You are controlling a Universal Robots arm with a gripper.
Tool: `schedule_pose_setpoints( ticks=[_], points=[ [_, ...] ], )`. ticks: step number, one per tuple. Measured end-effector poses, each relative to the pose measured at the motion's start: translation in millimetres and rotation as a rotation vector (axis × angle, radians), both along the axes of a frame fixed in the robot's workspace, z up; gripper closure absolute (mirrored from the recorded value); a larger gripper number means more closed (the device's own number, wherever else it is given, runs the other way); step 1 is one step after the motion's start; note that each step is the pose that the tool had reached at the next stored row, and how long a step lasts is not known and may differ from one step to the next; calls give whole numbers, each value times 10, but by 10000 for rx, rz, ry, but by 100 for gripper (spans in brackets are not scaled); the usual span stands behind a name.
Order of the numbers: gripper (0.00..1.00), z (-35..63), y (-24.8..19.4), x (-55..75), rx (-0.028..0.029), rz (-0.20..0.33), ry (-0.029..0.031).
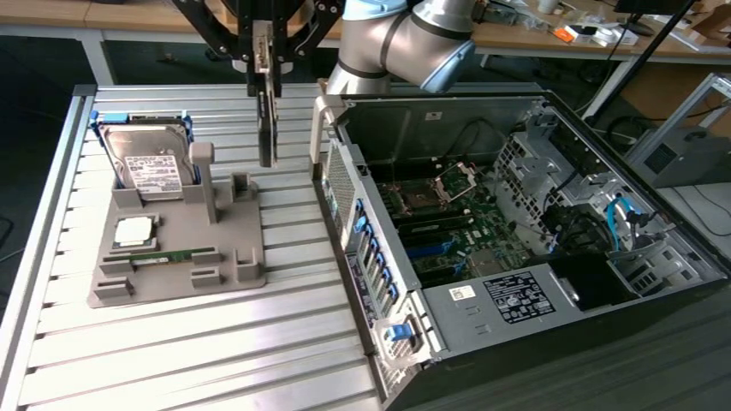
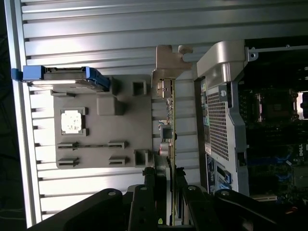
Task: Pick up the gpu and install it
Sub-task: 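Pick up the gpu and move the gpu toward the slot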
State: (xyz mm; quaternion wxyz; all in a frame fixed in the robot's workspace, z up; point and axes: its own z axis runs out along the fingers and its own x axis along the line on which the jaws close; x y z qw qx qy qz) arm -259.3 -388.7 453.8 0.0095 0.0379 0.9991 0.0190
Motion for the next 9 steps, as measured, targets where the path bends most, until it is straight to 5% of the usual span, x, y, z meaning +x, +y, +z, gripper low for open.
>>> schedule_pose_setpoints(
  ticks=[9],
  points=[
    [73,-1,-13,47,0,0,-1]
  ],
)
